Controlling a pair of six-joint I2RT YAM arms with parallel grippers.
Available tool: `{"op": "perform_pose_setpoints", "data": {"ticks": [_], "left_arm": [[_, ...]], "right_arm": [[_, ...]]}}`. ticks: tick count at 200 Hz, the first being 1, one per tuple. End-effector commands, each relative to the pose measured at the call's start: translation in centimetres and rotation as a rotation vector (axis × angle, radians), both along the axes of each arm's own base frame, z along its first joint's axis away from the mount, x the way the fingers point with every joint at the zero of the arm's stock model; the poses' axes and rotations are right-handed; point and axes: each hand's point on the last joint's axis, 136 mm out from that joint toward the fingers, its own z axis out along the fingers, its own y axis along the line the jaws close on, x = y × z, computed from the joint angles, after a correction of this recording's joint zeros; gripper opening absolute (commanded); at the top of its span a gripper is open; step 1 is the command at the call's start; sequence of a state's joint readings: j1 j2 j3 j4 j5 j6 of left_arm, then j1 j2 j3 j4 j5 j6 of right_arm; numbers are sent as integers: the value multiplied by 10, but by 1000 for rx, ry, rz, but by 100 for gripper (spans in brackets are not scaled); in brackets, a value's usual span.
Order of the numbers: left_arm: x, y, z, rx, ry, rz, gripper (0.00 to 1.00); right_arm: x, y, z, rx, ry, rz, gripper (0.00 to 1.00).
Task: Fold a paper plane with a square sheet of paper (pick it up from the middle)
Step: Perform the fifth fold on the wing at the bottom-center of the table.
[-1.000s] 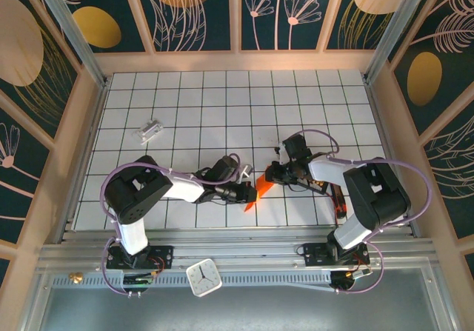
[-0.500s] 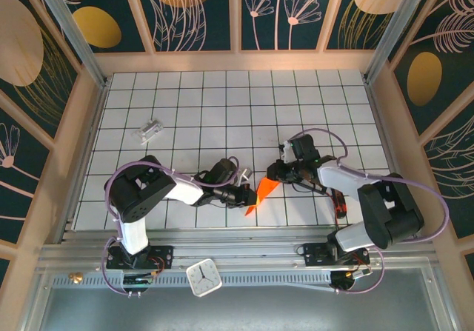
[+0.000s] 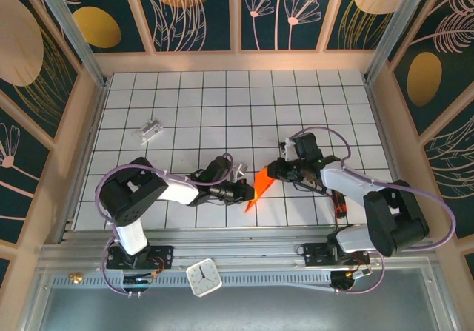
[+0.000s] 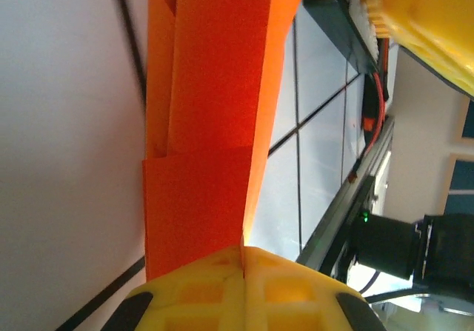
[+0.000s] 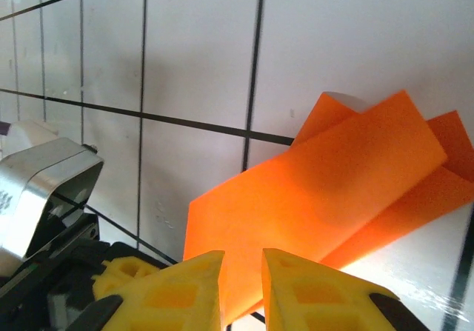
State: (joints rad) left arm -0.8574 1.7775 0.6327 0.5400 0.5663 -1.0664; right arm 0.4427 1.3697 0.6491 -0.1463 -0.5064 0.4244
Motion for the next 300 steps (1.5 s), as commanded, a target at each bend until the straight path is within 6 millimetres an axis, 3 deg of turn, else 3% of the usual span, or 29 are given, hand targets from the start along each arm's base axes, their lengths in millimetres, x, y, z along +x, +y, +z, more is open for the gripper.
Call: {"op": "perform_pose_setpoints", "data": {"ticks": [1, 46, 84, 166, 300], "left_arm": [[10, 13, 4, 5, 0, 90, 0], [4, 7, 1, -42, 49, 64, 0], [0, 3, 1, -77, 75, 44, 0], [-5, 5, -7, -108, 150, 55, 0], [-9, 6, -14, -113, 188, 54, 0]], "right_arm": [[2, 20, 8, 34, -15, 58, 21], [-7, 53, 0, 65, 13, 131, 20], [-13, 63, -11, 69, 39, 152, 19], [-18, 53, -34, 18, 71, 143, 18], [-24, 36, -56, -59, 101, 123, 17]]}}
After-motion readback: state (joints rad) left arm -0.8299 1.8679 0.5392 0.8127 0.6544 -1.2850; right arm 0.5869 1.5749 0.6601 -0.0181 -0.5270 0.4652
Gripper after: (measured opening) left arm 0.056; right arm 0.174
